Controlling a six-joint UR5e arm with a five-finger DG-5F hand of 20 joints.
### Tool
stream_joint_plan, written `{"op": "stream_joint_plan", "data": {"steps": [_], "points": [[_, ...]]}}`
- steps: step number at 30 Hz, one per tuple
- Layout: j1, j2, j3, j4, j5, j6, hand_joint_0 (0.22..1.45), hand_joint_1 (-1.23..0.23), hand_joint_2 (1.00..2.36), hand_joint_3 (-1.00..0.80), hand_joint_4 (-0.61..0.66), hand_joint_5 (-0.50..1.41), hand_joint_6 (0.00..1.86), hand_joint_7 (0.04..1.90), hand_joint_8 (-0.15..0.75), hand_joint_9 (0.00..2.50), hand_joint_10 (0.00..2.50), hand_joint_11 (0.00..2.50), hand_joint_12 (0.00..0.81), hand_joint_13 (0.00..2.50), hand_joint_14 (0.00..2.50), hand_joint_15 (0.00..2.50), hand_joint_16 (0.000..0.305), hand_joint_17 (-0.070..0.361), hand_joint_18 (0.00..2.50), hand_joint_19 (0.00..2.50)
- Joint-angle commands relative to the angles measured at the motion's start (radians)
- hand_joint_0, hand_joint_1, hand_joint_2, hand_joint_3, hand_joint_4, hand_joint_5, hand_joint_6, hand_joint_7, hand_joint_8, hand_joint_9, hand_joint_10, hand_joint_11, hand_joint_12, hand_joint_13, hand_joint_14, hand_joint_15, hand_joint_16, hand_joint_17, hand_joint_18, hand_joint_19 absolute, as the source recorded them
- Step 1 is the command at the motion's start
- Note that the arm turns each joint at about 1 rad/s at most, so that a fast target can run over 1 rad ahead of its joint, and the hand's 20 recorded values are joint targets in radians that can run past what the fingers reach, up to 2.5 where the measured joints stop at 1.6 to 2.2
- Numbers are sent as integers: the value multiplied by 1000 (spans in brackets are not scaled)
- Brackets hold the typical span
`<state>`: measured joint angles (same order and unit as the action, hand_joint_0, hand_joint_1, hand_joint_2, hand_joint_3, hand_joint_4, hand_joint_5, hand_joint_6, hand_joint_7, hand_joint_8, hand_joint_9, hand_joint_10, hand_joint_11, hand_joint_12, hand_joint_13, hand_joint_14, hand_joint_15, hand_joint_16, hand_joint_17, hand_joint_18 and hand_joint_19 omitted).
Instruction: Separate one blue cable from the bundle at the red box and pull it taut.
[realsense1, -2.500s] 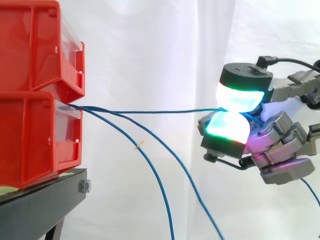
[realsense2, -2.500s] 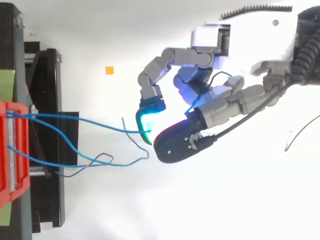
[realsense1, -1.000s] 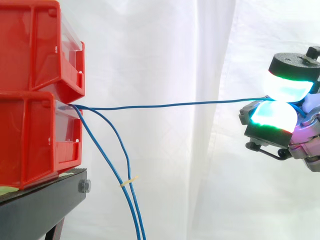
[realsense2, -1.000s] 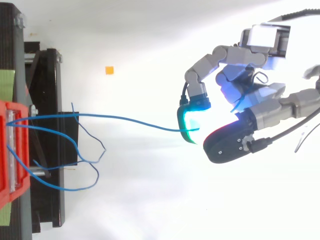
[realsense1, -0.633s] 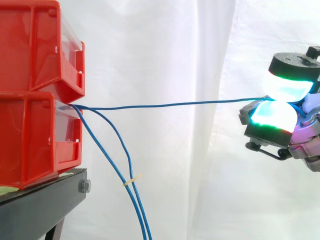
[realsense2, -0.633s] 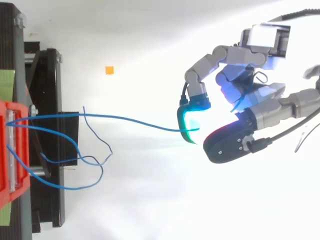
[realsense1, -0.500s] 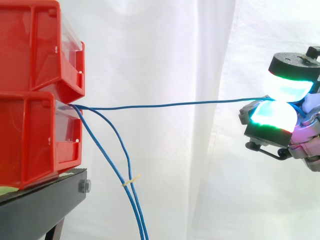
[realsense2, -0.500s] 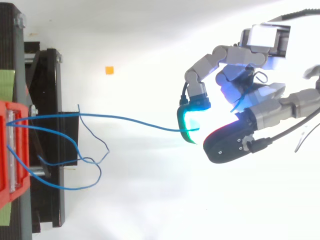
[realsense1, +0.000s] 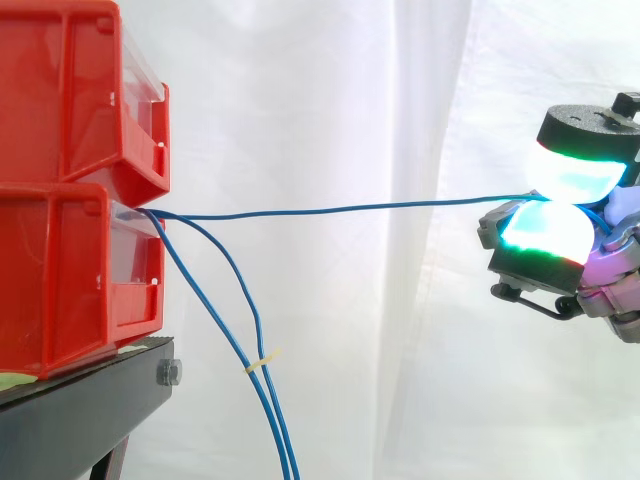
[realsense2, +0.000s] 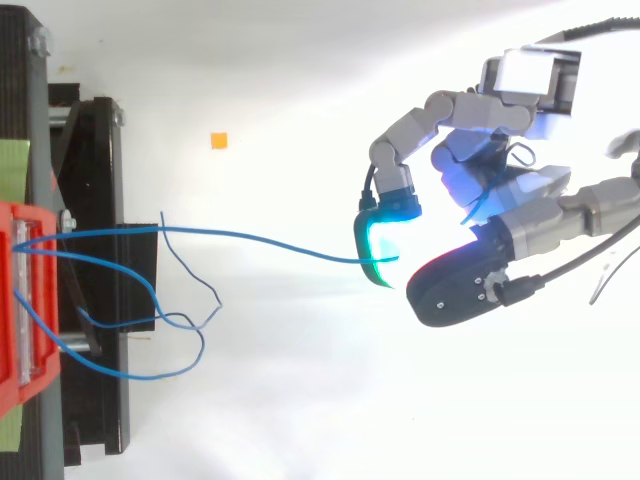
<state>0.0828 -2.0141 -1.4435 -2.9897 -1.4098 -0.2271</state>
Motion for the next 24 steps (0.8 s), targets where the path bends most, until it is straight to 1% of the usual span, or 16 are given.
{"op": "stream_joint_plan", "data": {"steps": [1, 7, 19, 23, 24], "points": [[0, 0, -2, 0, 2, 0, 663, -769, 1022, -64, 31, -123, 879, 1165, 398, 772, 2381, 1429, 423, 965, 2500, 1297, 54, 122, 1516, 1685], [0, 0, -2, 0, 0, 0, 663, -769, 1023, -68, 32, -123, 879, 1162, 393, 779, 2359, 1473, 428, 976, 2500, 1314, 54, 121, 1523, 1680], [0, 0, 0, 0, 0, 0, 661, -767, 1022, -66, 30, -123, 879, 1160, 398, 783, 2367, 1446, 424, 979, 2500, 1313, 53, 120, 1525, 1681], [0, 0, 0, 0, 2, 0, 661, -768, 1023, -69, 27, -124, 879, 1161, 398, 784, 2351, 1485, 427, 981, 2500, 1318, 53, 120, 1526, 1680], [0, 0, 0, 0, 2, 0, 661, -768, 1022, -65, 25, -124, 879, 1161, 397, 784, 2361, 1453, 424, 980, 2500, 1319, 53, 120, 1527, 1681]]}}
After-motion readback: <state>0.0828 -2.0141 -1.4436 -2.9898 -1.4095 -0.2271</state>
